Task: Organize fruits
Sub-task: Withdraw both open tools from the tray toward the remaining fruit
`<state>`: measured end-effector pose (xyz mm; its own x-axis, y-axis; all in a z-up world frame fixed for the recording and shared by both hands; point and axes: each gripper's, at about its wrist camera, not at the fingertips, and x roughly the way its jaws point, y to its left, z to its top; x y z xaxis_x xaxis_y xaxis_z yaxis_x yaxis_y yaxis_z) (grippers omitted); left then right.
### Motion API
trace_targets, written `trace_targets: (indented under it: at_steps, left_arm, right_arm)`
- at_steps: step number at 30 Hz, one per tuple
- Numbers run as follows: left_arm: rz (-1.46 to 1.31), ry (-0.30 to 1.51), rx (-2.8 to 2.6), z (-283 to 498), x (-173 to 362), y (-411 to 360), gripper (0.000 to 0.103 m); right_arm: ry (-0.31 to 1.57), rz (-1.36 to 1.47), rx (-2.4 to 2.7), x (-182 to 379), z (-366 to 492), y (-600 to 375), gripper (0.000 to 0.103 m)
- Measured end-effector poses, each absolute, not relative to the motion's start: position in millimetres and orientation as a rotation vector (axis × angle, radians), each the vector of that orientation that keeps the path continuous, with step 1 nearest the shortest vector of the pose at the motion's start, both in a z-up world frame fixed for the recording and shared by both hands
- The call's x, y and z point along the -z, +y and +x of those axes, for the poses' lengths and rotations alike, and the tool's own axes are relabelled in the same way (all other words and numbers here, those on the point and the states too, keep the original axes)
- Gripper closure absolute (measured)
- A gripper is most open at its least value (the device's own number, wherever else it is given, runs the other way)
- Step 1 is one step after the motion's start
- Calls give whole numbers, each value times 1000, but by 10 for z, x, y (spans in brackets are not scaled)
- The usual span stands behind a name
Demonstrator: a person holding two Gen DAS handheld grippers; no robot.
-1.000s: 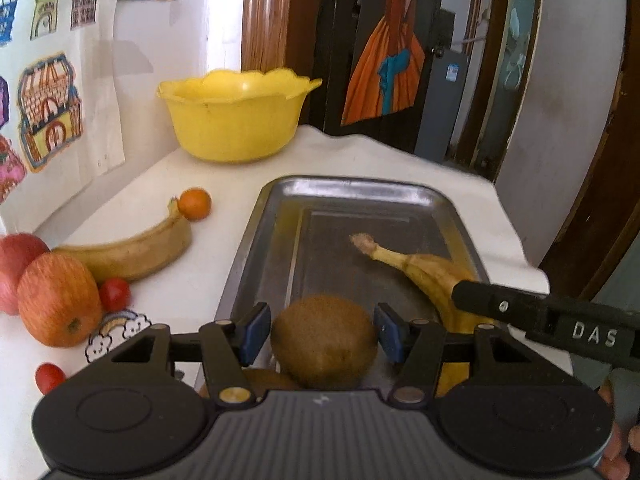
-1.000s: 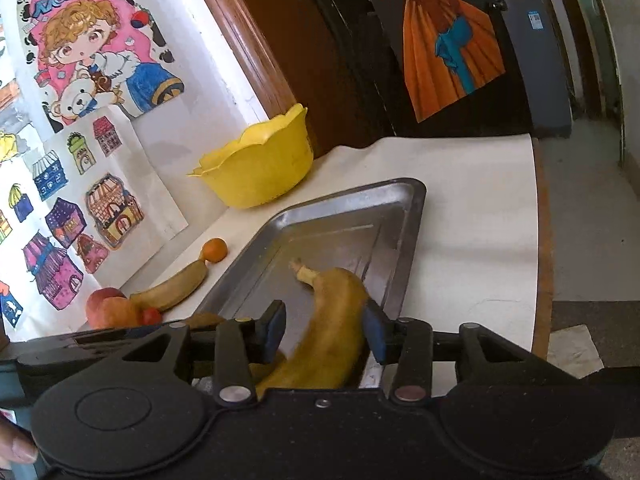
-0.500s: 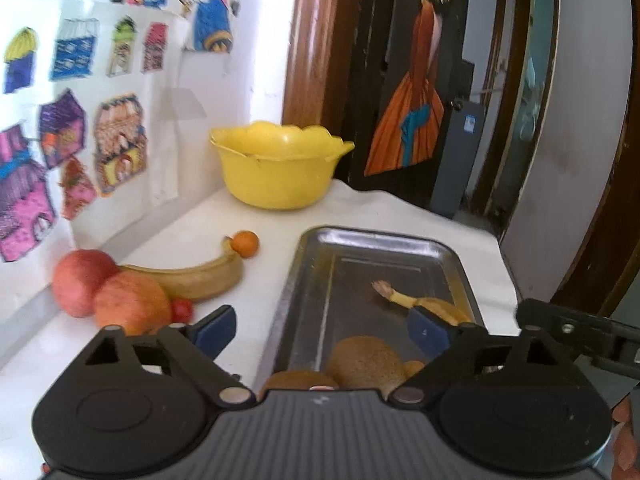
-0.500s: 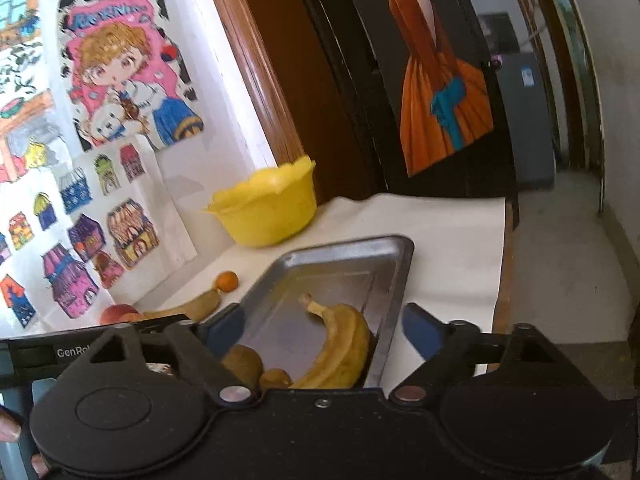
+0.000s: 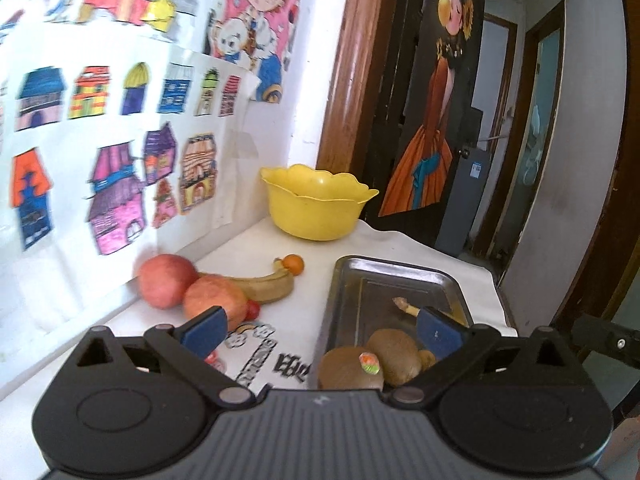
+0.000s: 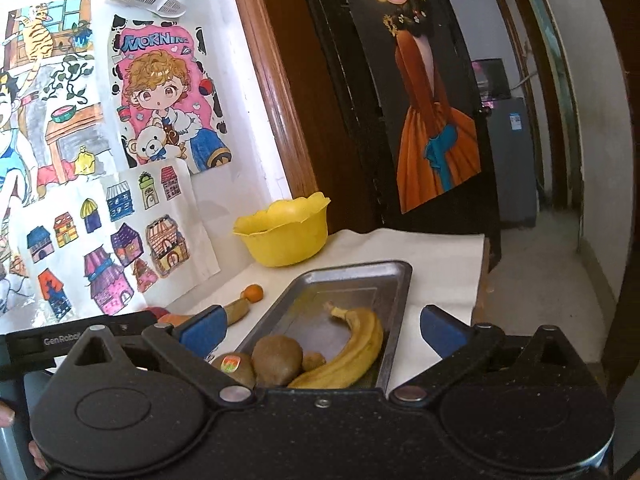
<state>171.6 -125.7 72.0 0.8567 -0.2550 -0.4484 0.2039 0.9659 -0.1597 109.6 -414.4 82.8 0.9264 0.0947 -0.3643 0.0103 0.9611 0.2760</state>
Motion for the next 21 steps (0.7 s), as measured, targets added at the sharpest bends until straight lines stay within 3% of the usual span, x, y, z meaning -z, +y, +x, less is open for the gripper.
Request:
trace_targets:
  at_steps: [21]
  left_arm:
    - [-128, 503, 266, 737, -549, -52, 0]
  right_arm:
    - [503, 328, -32, -853, -83, -3018, 1]
